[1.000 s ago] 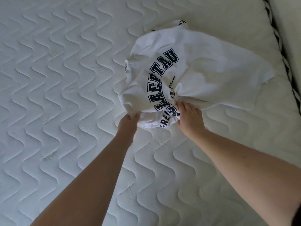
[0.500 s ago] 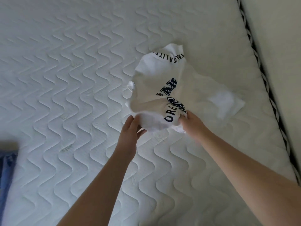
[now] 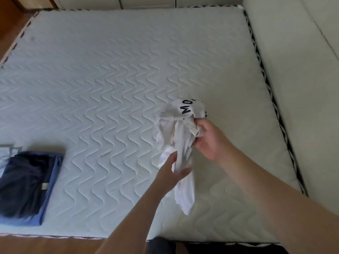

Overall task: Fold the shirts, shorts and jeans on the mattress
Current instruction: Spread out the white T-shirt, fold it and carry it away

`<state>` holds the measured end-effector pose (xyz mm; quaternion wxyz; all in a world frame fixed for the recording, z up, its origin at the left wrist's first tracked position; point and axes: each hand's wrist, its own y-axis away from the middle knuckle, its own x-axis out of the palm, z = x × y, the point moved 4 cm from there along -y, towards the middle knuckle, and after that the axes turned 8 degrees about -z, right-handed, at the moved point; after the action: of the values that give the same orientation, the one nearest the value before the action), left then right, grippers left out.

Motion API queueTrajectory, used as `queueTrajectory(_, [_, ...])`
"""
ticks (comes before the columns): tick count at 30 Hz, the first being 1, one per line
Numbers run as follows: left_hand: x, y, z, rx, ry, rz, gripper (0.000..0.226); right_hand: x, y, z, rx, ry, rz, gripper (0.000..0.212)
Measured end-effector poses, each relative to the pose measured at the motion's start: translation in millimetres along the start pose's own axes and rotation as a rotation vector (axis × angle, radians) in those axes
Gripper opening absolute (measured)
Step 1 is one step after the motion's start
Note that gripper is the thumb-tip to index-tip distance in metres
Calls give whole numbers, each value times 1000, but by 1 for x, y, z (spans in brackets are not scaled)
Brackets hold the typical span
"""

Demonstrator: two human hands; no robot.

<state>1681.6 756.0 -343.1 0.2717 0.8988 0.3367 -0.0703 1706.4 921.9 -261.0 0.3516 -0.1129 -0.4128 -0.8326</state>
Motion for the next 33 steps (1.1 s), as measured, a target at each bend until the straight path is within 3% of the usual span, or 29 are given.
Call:
queueTrajectory(3, [-13, 6, 1, -11, -55, -170, 9, 1, 11, 3, -9, -107, -47, 23])
queueTrajectory(6, [-32, 16, 1, -27, -27, -197, 16, -10, 14, -3, -9, -134, -158, 21])
queueTrajectory(10, [-62, 29, -11, -3, 42, -175, 28, -23, 21, -33, 47, 76, -285, 21])
queueTrajectory(15, [-83, 36, -33, -82, 219, -116, 32, -9, 48, -94, 79, 331, -155, 29])
queueTrajectory(18, [-92, 38, -44, -60, 299, -46, 30, -1, 69, -121, -30, 633, -83, 32])
queueTrajectory(21, [-105, 39, -48, -25, 277, -39, 30, -4, 86, -141, -130, 877, -22, 51])
queueTrajectory(23, [-111, 36, -50, -26, 280, -50, 29, -10, 94, -153, -153, 987, 15, 86])
queueTrajectory(25, [-114, 36, -53, -24, 311, -35, 29, -8, 102, -161, -288, 1222, -21, 115])
queueTrajectory(27, [-114, 34, -59, -24, 331, -48, 29, 0, 106, -164, -470, 1412, -141, 122])
queueTrajectory(30, [-111, 34, -69, -62, 356, -46, 28, 17, 103, -160, -607, 1377, -323, 105])
queueTrajectory(33, [-114, 35, -80, -66, 313, -42, 29, 27, 97, -139, -617, 1261, -473, 49])
